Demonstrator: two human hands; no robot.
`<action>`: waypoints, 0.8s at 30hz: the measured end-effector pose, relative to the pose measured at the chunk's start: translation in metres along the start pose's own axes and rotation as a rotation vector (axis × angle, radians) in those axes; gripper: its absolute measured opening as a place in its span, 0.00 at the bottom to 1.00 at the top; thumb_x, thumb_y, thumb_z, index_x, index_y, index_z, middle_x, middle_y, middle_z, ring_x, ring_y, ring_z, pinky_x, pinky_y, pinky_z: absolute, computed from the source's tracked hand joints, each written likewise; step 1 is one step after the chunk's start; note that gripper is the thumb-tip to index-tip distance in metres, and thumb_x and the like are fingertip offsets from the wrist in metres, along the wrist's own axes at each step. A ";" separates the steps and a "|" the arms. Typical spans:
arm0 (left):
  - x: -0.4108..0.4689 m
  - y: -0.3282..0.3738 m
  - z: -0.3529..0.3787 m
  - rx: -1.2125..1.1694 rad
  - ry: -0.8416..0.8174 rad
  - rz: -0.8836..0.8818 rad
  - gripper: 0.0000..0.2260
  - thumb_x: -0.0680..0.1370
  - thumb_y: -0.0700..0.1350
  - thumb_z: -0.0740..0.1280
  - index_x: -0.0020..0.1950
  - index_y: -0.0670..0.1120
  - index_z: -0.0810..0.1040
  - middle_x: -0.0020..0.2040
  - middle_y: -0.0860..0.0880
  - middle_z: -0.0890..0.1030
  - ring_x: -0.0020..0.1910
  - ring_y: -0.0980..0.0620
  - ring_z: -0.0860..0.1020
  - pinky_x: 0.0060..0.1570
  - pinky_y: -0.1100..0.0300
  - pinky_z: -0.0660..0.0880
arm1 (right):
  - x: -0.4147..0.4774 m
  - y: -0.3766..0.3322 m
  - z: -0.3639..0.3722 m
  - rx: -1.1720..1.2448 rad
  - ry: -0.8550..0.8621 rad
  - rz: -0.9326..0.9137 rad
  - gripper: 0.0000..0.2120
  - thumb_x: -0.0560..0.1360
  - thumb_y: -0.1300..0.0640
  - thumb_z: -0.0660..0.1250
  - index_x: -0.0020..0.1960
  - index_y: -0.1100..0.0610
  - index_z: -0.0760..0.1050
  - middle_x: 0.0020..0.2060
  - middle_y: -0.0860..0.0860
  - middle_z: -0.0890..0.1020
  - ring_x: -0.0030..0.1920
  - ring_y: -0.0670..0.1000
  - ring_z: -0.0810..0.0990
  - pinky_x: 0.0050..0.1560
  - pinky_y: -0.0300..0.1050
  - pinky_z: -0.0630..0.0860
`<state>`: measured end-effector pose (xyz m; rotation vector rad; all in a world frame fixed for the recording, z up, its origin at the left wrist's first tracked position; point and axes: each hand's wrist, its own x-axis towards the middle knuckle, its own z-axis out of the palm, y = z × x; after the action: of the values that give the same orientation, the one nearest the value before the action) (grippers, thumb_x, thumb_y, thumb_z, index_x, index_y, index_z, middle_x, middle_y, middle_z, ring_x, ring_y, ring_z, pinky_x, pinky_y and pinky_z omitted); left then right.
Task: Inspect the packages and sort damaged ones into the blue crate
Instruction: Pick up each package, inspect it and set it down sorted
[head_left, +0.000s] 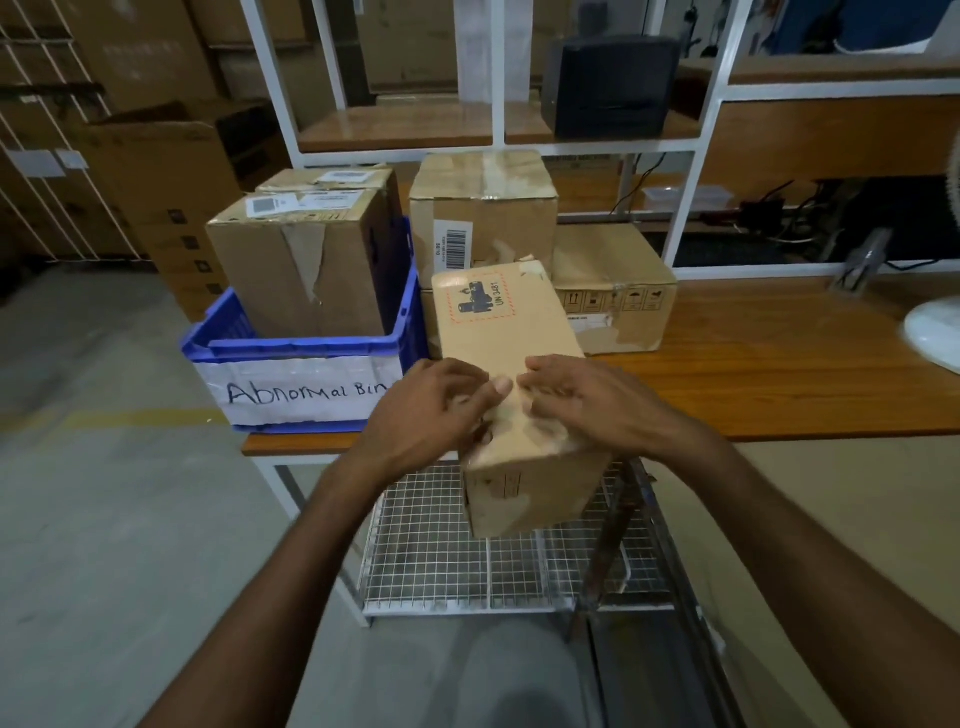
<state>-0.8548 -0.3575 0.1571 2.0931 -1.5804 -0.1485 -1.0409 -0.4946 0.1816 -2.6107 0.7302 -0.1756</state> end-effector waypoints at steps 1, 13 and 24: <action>0.006 -0.003 -0.003 0.010 0.027 -0.001 0.27 0.81 0.70 0.56 0.66 0.54 0.82 0.69 0.56 0.77 0.67 0.50 0.73 0.61 0.48 0.73 | 0.009 0.001 -0.003 0.047 0.019 0.019 0.25 0.84 0.41 0.60 0.79 0.48 0.68 0.81 0.47 0.64 0.78 0.53 0.65 0.75 0.56 0.62; 0.029 -0.022 0.025 0.048 0.041 -0.090 0.36 0.81 0.68 0.59 0.84 0.54 0.54 0.85 0.53 0.45 0.84 0.50 0.47 0.79 0.42 0.57 | 0.051 0.007 0.033 -0.078 0.244 0.054 0.27 0.86 0.41 0.54 0.83 0.46 0.59 0.84 0.46 0.51 0.83 0.49 0.46 0.81 0.59 0.54; 0.012 -0.013 0.038 -0.699 0.154 -0.221 0.43 0.70 0.49 0.82 0.77 0.57 0.60 0.66 0.61 0.77 0.63 0.63 0.76 0.64 0.48 0.78 | 0.037 0.007 0.034 0.316 0.404 0.188 0.45 0.72 0.49 0.79 0.82 0.46 0.59 0.78 0.49 0.67 0.75 0.53 0.68 0.67 0.49 0.68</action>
<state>-0.8539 -0.3789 0.1207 1.6587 -1.0007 -0.5214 -1.0044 -0.5069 0.1481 -2.2124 0.9874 -0.7153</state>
